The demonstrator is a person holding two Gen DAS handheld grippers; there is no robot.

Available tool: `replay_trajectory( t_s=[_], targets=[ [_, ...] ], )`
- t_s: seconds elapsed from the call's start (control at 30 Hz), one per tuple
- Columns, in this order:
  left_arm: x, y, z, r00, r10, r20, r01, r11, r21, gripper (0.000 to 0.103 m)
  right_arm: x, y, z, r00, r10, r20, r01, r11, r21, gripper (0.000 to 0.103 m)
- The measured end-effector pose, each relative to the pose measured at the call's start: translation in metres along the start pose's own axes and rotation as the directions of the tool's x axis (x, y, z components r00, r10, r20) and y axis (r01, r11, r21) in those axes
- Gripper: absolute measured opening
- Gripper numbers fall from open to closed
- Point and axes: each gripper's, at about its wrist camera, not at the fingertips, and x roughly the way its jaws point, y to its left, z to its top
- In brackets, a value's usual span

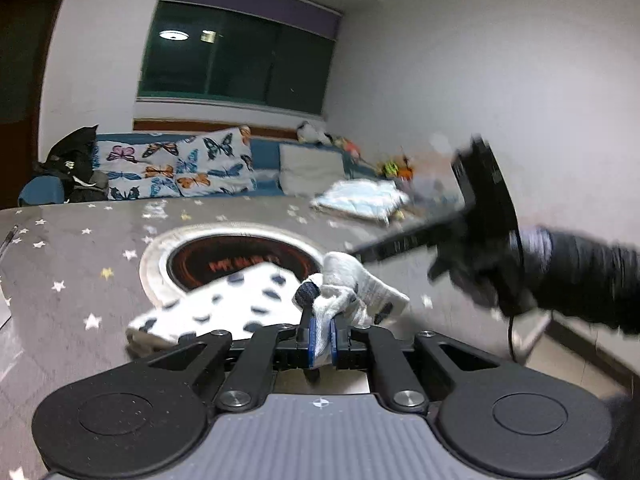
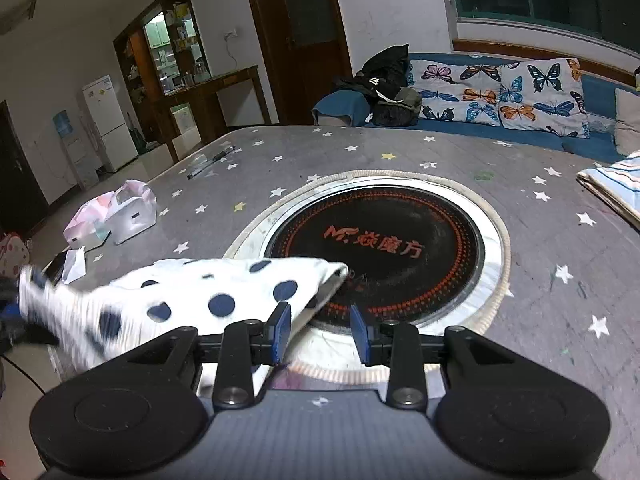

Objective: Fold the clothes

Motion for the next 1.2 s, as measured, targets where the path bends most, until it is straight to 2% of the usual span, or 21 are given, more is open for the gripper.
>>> replay_trajectory(
  t_s=[0.07,0.17,0.3,0.47,0.6,0.77,1.03,1.13,1.2],
  targets=[
    [-0.002,-0.003,-0.007,0.999,-0.008,-0.031,0.009,0.999,0.032,0.013,-0.006,0.001,-0.003,1.0,0.0,0.003,0.0,1.0,-0.005,0.032],
    [-0.005,-0.01,-0.015,0.998,-0.002,-0.068,0.008,0.996,0.093,0.014,-0.017,0.006,-0.007,1.0,0.008,0.008,-0.007,1.0,-0.023,0.033],
    [-0.012,-0.008,-0.016,0.996,-0.027,-0.087,0.036,0.994,0.108,0.016,-0.03,0.016,-0.014,0.999,0.038,-0.001,-0.038,0.998,-0.053,0.033],
    [-0.029,-0.007,-0.014,0.995,-0.075,-0.071,0.081,0.992,0.095,0.02,-0.042,0.037,-0.021,0.993,0.114,-0.03,-0.117,0.984,-0.132,0.033],
    [-0.03,-0.006,-0.009,0.998,-0.029,-0.056,0.032,0.998,0.059,0.02,-0.042,0.058,-0.029,0.983,0.162,-0.091,-0.177,0.964,-0.198,0.033],
    [-0.011,-0.009,-0.009,0.997,-0.032,-0.064,0.033,0.999,0.011,0.02,-0.046,0.078,-0.046,0.966,0.204,-0.157,-0.239,0.935,-0.261,0.033],
    [0.021,0.001,-0.033,0.981,-0.036,-0.19,0.029,0.999,-0.043,0.02,-0.037,0.085,-0.067,0.947,0.225,-0.23,-0.284,0.92,-0.27,0.034],
    [0.018,0.006,-0.029,0.983,-0.033,-0.181,0.024,0.998,-0.053,0.02,-0.04,0.085,-0.066,0.943,0.235,-0.237,-0.296,0.916,-0.272,0.035],
    [0.015,0.011,-0.02,0.989,-0.019,-0.148,0.011,0.999,-0.053,0.023,-0.041,0.083,-0.059,0.945,0.237,-0.227,-0.296,0.915,-0.275,0.036]
  ],
)
